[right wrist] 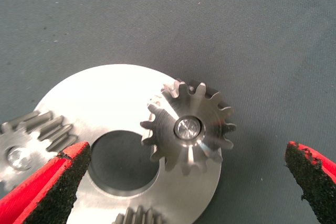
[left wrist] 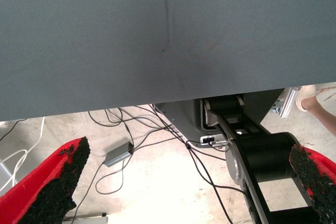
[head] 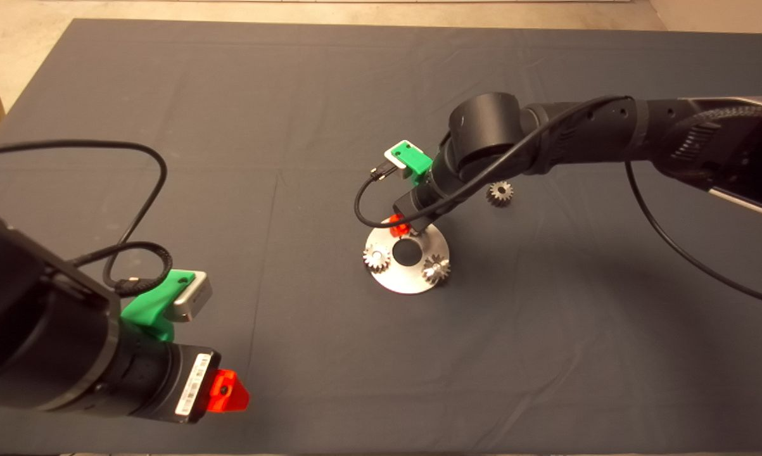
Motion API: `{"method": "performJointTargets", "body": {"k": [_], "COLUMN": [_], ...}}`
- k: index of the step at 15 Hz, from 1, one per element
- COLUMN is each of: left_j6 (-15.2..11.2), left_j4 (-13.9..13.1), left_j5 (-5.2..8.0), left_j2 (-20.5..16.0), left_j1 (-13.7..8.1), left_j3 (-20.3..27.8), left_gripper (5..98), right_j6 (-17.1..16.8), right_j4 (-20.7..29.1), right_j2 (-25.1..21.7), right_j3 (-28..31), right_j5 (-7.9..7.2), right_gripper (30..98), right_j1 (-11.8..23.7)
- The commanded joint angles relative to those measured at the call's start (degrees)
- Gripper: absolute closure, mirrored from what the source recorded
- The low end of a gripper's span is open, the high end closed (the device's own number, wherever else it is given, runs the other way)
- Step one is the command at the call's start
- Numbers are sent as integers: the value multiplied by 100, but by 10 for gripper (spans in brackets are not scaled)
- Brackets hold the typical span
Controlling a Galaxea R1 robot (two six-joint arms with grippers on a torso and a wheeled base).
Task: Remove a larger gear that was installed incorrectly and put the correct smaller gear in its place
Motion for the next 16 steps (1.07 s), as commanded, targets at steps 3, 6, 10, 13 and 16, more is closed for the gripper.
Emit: {"method": "performJointTargets", "body": {"k": [3, 6, 10, 13, 16], "left_j6": [-33, -33, -33, -33, -33], "left_j4": [2, 2, 2, 2, 2], "left_j5": [21, 21, 21, 21, 21], "left_j2": [-14, -14, -14, -14, -14], "left_j1": [-54, -54, -54, -54, -54], "left_j3": [111, 111, 111, 111, 111], "left_gripper": [59, 59, 59, 59, 59], "right_j6": [45, 36, 36, 45, 36], "right_j4": [-226, -233, -231, -225, -225], "right_j2": [77, 77, 86, 77, 51], "right_j3": [-373, -540, -558, -522, -448], "right_j5": [18, 356, 466, 457, 457], "right_gripper": [308, 308, 321, 380, 417], "right_j1": [52, 38, 8, -115, -177]}}
